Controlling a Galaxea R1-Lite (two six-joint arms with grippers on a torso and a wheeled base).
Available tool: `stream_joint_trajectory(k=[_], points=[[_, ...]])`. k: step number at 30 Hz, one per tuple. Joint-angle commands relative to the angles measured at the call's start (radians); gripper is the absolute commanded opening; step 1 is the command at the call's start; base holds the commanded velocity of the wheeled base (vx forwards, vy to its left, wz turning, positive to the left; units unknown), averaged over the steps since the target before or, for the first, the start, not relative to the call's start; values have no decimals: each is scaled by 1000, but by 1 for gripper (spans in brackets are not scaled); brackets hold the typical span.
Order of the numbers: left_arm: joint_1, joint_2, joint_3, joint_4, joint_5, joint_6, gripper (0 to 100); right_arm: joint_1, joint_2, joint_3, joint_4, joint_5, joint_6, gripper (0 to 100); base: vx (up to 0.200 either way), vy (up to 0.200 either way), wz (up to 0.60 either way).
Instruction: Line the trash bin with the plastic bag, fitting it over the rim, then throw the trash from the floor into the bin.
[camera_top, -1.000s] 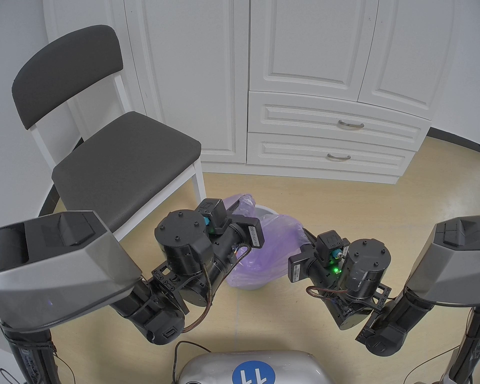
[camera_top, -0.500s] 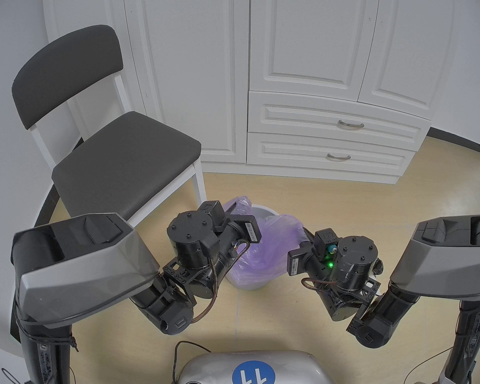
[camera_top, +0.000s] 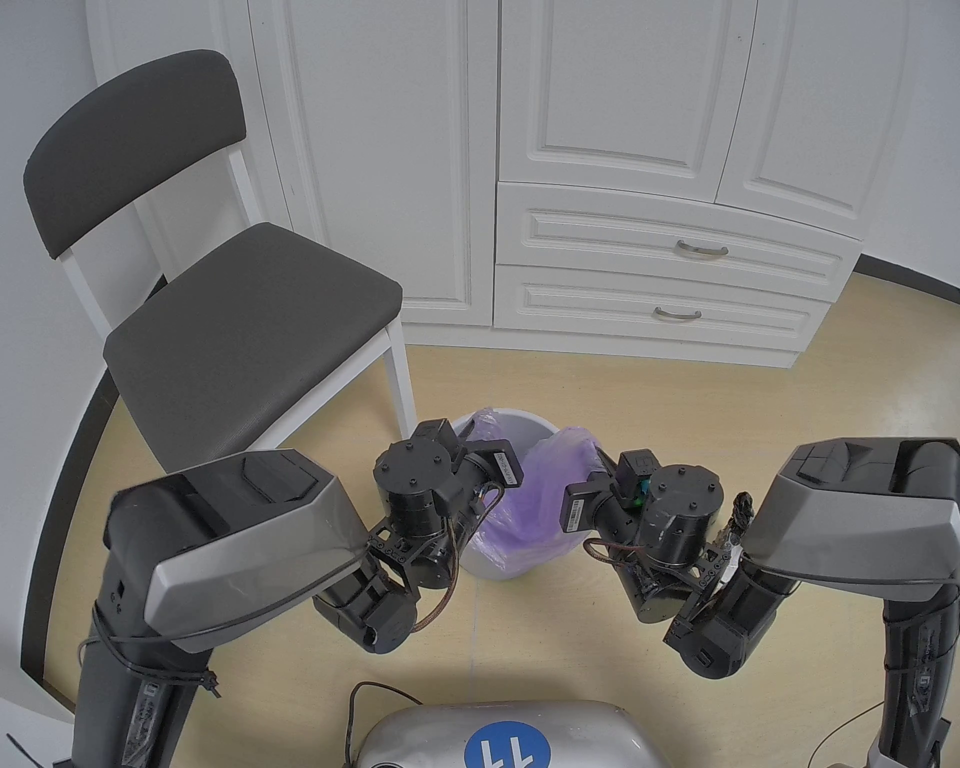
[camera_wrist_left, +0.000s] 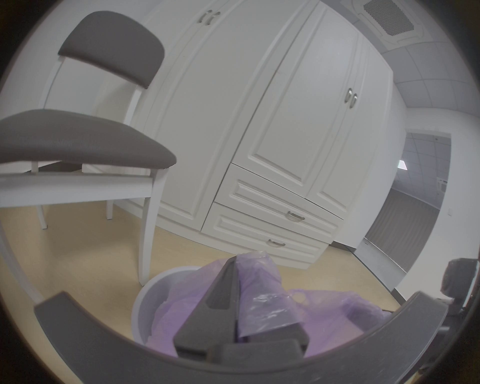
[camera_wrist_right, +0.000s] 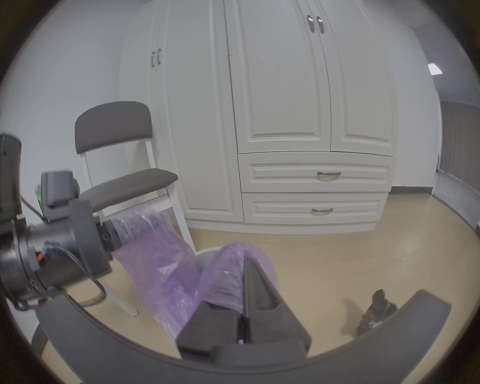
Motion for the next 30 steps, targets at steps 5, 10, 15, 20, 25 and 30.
stream_joint_trajectory(k=[5,10,15,20,25,30], points=[[62,180,-145,11,15,-30,0,-26,158,-153,-17,41,119,0,0,0,0],[71,226,-180,12,15,-32,0,-32,246,-248,-17,54,193,0,0,0,0],[79,248,-195,25,15,-32,0,-55,324,-320,-17,69,237,0,0,0,0],[100,278,-232,29,15,-32,0,-87,384,-400,-17,78,260,0,0,0,0],[133,271,-237,46,15,-32,0,-125,407,-446,-17,80,260,0,0,0,0],[140,211,-171,75,15,-16,0,-167,418,-468,-17,97,254,0,0,0,0]])
